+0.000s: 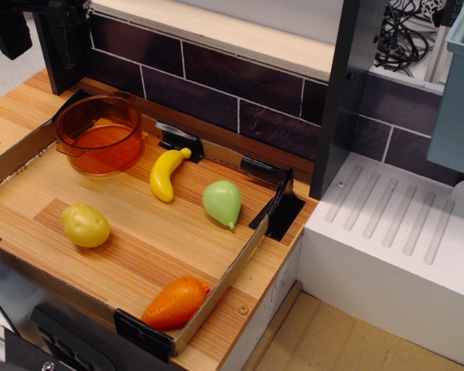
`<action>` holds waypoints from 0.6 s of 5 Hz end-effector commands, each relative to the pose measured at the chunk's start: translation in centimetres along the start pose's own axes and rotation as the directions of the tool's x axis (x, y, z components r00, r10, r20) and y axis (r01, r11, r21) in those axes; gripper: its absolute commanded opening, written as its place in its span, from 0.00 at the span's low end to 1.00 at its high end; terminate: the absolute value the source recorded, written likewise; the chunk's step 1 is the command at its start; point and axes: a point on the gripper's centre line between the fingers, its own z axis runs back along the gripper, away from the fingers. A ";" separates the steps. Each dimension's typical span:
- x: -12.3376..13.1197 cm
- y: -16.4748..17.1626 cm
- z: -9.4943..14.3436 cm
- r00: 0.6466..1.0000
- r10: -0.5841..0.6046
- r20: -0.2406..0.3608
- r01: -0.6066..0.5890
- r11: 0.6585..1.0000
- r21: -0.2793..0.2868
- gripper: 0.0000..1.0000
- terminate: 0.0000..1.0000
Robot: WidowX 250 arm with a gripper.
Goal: Put potato in pot
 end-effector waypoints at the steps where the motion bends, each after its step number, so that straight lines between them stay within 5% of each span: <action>1: 0.0 0.0 0.0 1.000 0.000 0.000 0.000 1.000 0.000 1.00 0.00; 3: -3.8 -1.7 -2.7 0.967 0.252 0.021 -0.251 0.967 -0.037 1.00 0.00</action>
